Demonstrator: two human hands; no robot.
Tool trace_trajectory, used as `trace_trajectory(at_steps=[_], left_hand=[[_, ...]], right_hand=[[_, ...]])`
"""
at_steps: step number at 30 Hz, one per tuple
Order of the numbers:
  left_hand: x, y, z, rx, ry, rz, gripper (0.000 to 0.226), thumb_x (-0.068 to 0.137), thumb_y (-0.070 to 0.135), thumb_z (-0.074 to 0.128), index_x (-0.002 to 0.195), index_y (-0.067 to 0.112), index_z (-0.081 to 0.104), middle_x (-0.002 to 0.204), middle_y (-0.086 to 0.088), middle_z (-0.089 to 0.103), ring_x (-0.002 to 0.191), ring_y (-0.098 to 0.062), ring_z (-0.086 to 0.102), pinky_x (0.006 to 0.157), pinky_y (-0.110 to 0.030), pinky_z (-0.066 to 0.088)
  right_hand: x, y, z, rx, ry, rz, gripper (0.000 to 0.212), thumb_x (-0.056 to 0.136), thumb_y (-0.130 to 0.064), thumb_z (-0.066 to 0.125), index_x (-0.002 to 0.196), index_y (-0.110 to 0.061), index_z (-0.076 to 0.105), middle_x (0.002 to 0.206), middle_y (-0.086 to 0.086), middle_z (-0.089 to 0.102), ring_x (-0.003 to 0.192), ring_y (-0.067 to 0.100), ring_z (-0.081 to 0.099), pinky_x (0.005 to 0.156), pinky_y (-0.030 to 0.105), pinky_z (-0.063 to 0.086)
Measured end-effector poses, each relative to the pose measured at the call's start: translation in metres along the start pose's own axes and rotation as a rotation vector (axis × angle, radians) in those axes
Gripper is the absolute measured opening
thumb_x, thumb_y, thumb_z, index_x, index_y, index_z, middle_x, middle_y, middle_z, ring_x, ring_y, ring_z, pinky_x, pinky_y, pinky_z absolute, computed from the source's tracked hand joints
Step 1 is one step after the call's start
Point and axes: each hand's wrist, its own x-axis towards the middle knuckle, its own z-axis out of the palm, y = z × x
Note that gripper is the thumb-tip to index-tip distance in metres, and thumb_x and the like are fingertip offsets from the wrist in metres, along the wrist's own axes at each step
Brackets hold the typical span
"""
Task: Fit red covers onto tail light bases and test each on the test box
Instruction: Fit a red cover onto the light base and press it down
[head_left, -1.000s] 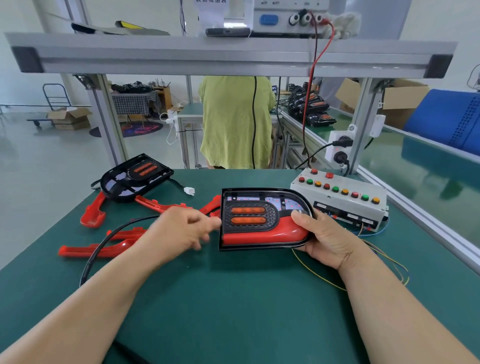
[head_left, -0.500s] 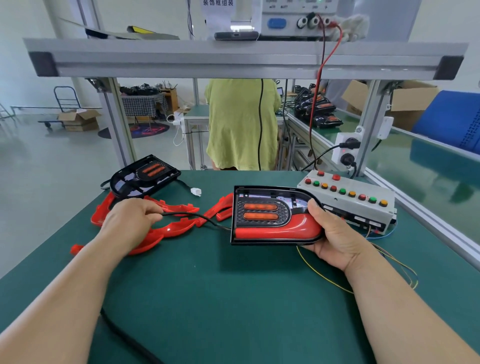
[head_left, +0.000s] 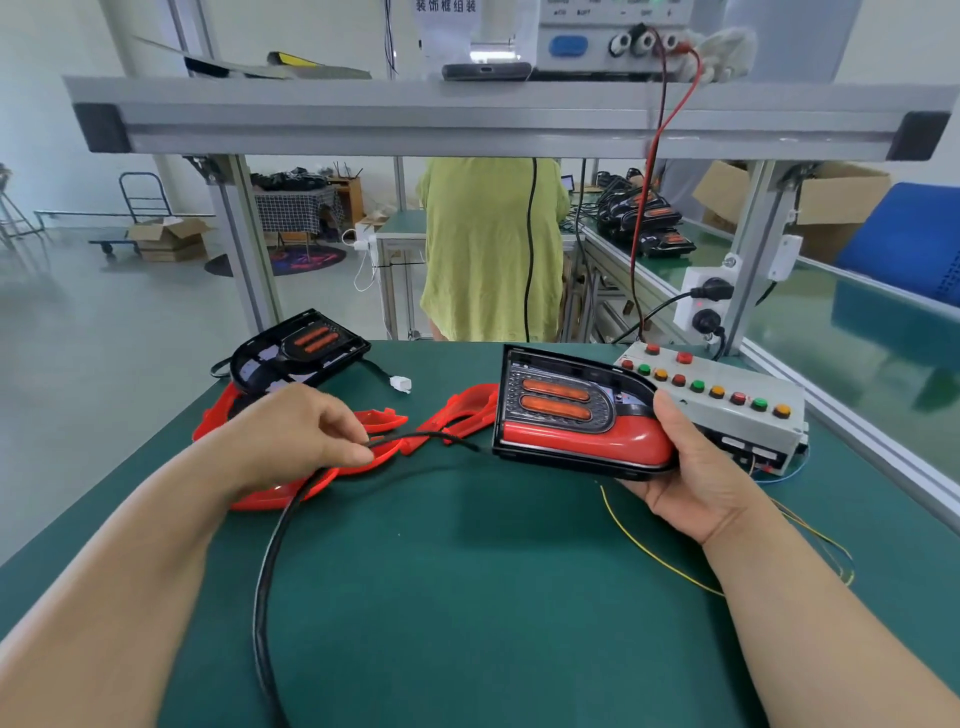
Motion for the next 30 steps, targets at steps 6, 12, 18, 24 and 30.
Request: trace_trajectory(at_steps=[6,12,18,24,30], left_hand=[[-0.010,0.007,0.003,0.082,-0.359,-0.032,0.008,0.081,0.027,0.078,0.076,0.021,0.077,0.061,0.004,0.068,0.053,-0.006,0.056,0.053,-0.017,0.043],[-0.007,-0.026,-0.029,0.324,-0.161,-0.176,0.021,0.066,0.025,0.090,0.075,0.024,0.071,0.072,0.011,0.070,0.075,-0.008,0.065,0.077,-0.029,0.052],[-0.003,-0.039,-0.020,0.468,-0.263,-0.255,0.041,0.071,0.023,0.088,0.096,0.031,0.056,0.102,0.008,0.060,0.095,-0.014,0.059,0.091,-0.032,0.049],[0.008,-0.038,0.003,0.384,-0.077,-0.145,0.031,0.076,0.024,0.084,0.099,0.031,0.064,0.105,0.007,0.064,0.101,-0.016,0.060,0.094,-0.034,0.048],[0.013,-0.036,0.016,0.279,0.055,-0.088,0.030,0.071,0.031,0.083,0.089,0.035,0.059,0.101,0.008,0.061,0.092,-0.013,0.059,0.086,-0.036,0.051]], right_hand=[[0.000,0.002,0.000,-0.042,-0.015,0.033,0.034,0.078,-0.046,0.066,0.092,-0.019,0.081,0.107,0.011,0.075,0.091,0.024,0.074,0.068,0.037,0.061],[-0.001,0.003,0.001,-0.133,-0.028,0.061,0.033,0.078,-0.047,0.066,0.092,-0.022,0.081,0.106,0.012,0.075,0.090,0.024,0.074,0.067,0.036,0.060],[-0.001,0.005,0.003,-0.170,-0.039,0.070,0.034,0.076,-0.048,0.067,0.094,-0.023,0.081,0.107,0.012,0.075,0.090,0.024,0.074,0.068,0.037,0.061],[-0.002,0.006,0.004,-0.216,-0.060,0.075,0.037,0.076,-0.050,0.066,0.097,-0.023,0.080,0.108,0.011,0.075,0.092,0.023,0.074,0.070,0.037,0.060],[-0.001,0.007,0.005,-0.241,-0.072,0.082,0.037,0.079,-0.049,0.063,0.098,-0.023,0.080,0.107,0.012,0.075,0.091,0.023,0.074,0.069,0.038,0.061]])
